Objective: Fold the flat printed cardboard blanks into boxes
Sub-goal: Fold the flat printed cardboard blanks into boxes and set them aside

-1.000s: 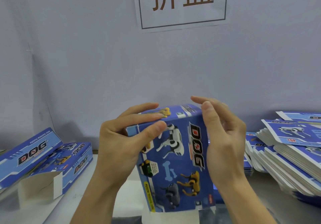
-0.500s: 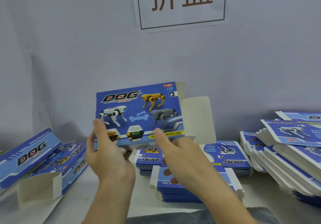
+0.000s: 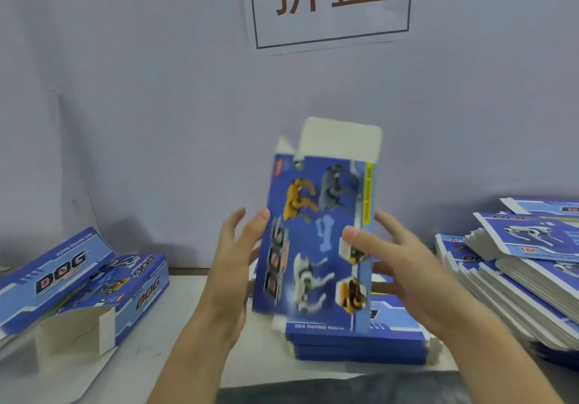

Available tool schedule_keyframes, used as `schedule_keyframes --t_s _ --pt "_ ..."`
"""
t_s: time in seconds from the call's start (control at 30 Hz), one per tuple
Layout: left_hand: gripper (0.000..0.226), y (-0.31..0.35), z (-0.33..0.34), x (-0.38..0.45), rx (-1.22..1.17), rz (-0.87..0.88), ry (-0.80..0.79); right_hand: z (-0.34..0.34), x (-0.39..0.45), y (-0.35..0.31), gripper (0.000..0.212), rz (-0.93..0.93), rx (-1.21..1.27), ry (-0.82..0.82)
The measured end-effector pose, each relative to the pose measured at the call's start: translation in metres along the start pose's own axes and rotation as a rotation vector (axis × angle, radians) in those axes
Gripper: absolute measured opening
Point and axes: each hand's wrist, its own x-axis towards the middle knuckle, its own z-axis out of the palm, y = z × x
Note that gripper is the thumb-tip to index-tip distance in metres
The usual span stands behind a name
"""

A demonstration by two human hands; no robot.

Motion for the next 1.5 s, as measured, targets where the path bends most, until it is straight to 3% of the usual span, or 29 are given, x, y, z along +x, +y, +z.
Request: schedule_keyframes --t_s 0.1,0.2,0.27,0.37,0.57,0.8,1.03,1.13,1.2,1.43,1.5 --pt "0.065 0.006 -0.002 -0.003 -0.034 0.130 -0.087 0.004 -0.001 0.004 0.067 0.038 -0.155 -0.202" --pt "0.046 0.003 0.003 -0.001 -0.060 0.174 -0.069 0.009 0.002 0.010 0.073 0.001 -0.119 -0.164" --pt "0.044 -0.001 0.010 -0.003 -0.077 0.157 -0.097 0.015 0.005 0.011 0.082 -0.076 0.004 -0.033" --pt "0.043 -0.007 0.018 -0.006 -0.063 0.161 -0.166 0.018 0.008 0.014 0.072 -0.278 0.020 0.098" --pt "0.064 0.002 0.012 -0.005 -0.058 0.279 -0.093 0.022 0.004 0.012 0.065 -0.269 0.057 0.001" --pt "0.051 -0.004 0.025 -0.007 0.039 0.346 -0.107 0.025 0.003 0.015 0.064 -0.413 0.024 0.067" --pt "0.039 -0.005 0.023 -0.005 0.105 0.348 -0.044 0.029 0.003 0.014 0.029 -0.348 0.066 0.053" --pt "0.054 0.000 0.023 -0.007 0.064 0.302 -0.044 0.030 0.002 0.011 0.040 -0.316 0.000 0.102" --pt "0.052 0.004 0.021 -0.006 0.072 0.271 -0.007 0.032 0.003 0.008 0.047 -0.266 0.013 0.155" --pt "0.015 0.003 0.019 -0.004 0.065 0.278 -0.018 0.039 0.004 0.009 0.014 -0.222 0.046 0.242" --pt "0.031 0.000 0.015 -0.003 0.002 0.244 -0.057 0.038 0.005 0.011 0.025 -0.212 0.133 0.237"
